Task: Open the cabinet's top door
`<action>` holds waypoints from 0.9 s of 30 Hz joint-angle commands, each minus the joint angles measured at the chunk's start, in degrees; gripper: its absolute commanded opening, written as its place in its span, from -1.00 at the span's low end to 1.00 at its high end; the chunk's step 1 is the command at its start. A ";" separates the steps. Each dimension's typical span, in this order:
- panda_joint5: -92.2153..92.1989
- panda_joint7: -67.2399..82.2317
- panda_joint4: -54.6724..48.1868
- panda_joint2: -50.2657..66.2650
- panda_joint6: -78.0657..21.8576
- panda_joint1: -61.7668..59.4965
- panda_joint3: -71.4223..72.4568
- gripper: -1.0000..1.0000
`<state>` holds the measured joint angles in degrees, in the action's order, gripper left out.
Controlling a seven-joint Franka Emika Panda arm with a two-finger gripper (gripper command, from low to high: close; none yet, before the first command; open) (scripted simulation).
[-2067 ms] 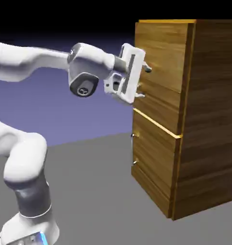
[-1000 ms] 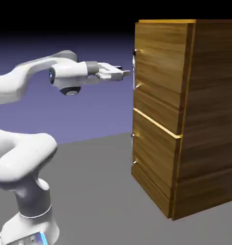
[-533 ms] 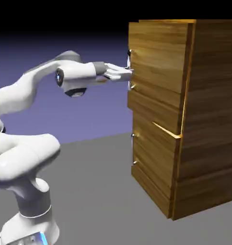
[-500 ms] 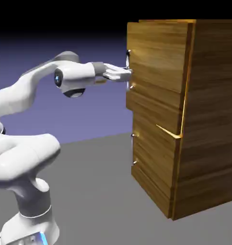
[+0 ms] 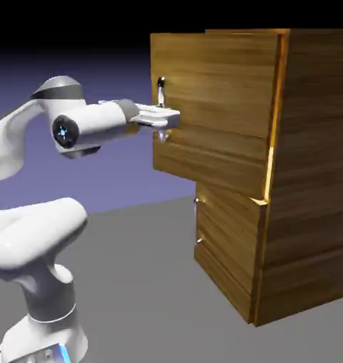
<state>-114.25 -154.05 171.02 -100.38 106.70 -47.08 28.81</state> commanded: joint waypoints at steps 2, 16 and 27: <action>2.88 2.08 0.71 1.39 -3.13 -0.06 -4.14 -1.00; 28.27 18.17 -2.97 21.43 -24.63 -0.53 -33.03 -1.00; 46.33 30.39 -15.83 44.27 -39.85 6.72 -49.77 -1.00</action>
<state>-67.94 -123.66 155.19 -56.11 66.91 -40.36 -20.96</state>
